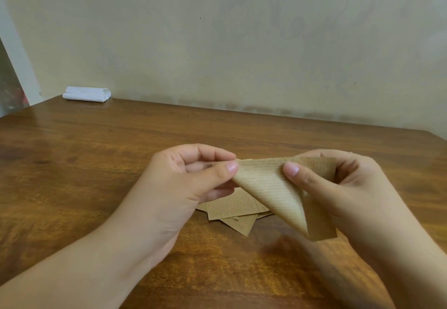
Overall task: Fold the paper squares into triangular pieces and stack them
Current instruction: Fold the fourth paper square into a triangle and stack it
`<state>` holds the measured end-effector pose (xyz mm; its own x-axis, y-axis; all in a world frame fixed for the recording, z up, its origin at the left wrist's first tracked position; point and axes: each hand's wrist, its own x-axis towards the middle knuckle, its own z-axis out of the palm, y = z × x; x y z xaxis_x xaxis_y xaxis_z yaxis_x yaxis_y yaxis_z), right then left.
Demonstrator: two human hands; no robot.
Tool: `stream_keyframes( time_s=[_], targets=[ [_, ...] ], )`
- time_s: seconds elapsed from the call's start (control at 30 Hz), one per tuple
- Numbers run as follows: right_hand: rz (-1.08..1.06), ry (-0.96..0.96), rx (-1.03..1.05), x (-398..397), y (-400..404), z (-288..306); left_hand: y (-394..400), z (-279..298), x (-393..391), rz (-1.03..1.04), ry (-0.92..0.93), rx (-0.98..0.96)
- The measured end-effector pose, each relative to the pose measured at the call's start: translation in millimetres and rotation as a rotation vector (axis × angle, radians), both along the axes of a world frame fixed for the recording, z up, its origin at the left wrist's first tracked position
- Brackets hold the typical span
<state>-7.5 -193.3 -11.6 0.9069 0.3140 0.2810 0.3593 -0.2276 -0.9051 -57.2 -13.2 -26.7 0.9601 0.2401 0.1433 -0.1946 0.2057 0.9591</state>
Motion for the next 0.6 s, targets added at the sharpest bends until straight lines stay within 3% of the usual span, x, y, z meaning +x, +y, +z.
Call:
stream_keyframes(
  time_s=[0.6],
  targets=[
    [0.042,0.128,0.061,3.8,-2.6,-1.9,-2.1,-0.8,2.8,0.076,-0.172,0.174]
  ],
)
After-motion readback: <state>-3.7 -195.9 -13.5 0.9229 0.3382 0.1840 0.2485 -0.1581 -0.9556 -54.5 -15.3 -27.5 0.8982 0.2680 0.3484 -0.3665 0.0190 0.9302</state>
